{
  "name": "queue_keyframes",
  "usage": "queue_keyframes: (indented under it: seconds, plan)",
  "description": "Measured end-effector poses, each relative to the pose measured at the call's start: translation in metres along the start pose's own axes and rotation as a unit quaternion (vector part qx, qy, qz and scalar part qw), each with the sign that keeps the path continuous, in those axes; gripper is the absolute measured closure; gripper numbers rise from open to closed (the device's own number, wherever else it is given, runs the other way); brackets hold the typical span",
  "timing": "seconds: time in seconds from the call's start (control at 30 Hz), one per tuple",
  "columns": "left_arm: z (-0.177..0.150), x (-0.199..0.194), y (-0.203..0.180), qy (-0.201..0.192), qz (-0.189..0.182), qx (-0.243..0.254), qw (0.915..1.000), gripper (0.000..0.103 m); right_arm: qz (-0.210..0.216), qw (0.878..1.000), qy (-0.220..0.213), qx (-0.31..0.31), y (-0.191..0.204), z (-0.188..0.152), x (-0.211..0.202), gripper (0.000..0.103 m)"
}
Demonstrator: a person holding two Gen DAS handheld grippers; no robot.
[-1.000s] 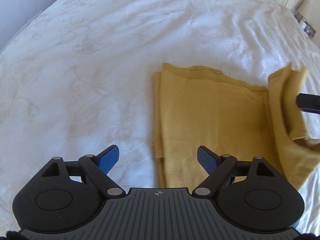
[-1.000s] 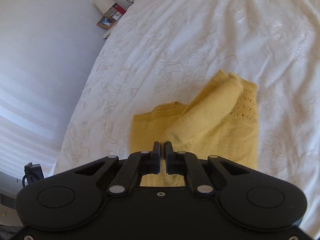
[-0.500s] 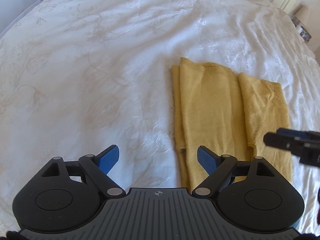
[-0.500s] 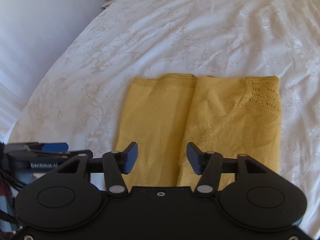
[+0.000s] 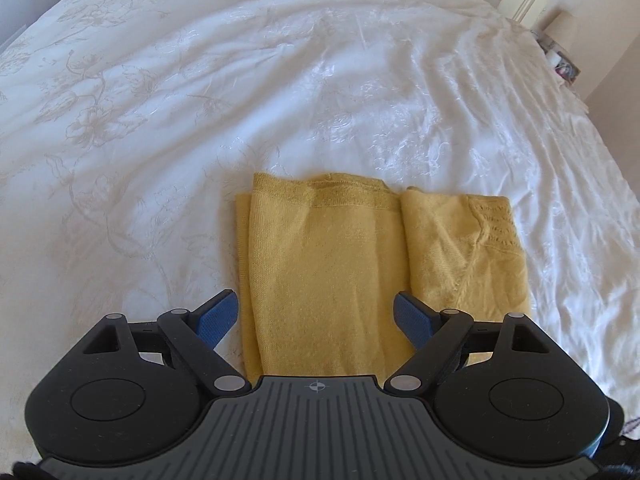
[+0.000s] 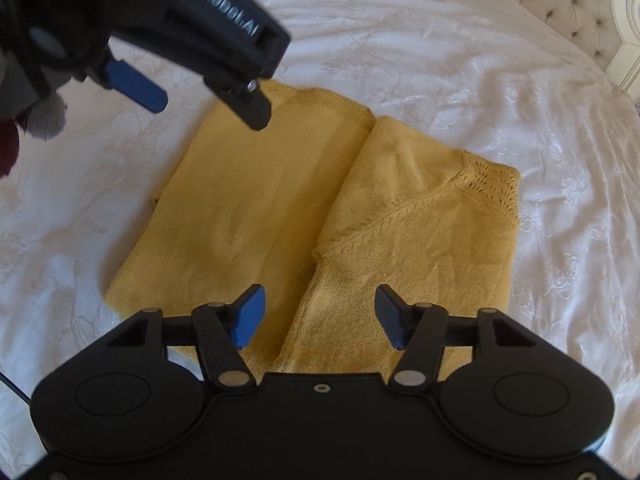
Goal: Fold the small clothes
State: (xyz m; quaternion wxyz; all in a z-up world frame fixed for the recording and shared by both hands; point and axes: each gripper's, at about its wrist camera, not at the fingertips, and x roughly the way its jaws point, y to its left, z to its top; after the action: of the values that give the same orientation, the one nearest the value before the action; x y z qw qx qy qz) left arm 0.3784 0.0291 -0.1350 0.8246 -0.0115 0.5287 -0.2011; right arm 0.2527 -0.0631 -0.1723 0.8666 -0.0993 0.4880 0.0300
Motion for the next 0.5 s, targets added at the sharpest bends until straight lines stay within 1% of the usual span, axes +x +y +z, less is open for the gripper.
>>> queue_keyframes:
  seconds: [0.03, 0.1, 0.17, 0.2, 0.23, 0.27, 0.33, 0.4, 0.5]
  plan:
    - [0.001, 0.001, -0.001, 0.001, -0.002, 0.001, 1.0, 0.018, -0.007, 1.0, 0.008, -0.01, 0.004, -0.002, 0.005, 0.049]
    - [0.003, 0.003, -0.002, 0.004, -0.008, 0.002, 1.0, 0.018, -0.022, 0.999, 0.022, -0.026, 0.009, -0.007, 0.014, 0.049]
    - [0.005, 0.007, -0.003, 0.013, -0.019, -0.002, 0.9997, 0.018, -0.027, 0.998, 0.026, -0.045, 0.011, -0.01, 0.018, 0.049]
    - [0.006, 0.009, -0.005, 0.018, -0.024, -0.005, 0.9995, 0.018, -0.02, 0.998, 0.021, -0.057, 0.01, -0.012, 0.017, 0.056]
    - [0.007, 0.012, -0.006, 0.022, -0.028, -0.006, 0.9994, 0.018, -0.01, 0.998, 0.017, -0.058, 0.006, -0.012, 0.015, 0.085]
    - [0.008, 0.015, -0.009, 0.026, -0.035, -0.007, 0.999, 0.018, 0.004, 0.999, 0.017, -0.047, 0.0, -0.011, 0.013, 0.09]
    - [0.009, 0.021, -0.017, 0.034, -0.051, -0.008, 0.9981, 0.018, 0.022, 1.0, 0.014, 0.008, -0.022, -0.007, 0.006, 0.09]
    - [0.01, 0.029, -0.026, 0.042, -0.068, -0.008, 0.9967, 0.018, 0.018, 0.998, 0.001, 0.053, -0.042, -0.008, -0.004, 0.09]
    - [0.011, 0.045, -0.041, 0.055, -0.09, -0.006, 0.9944, 0.018, 0.021, 0.995, -0.014, 0.097, -0.069, -0.012, -0.016, 0.09]
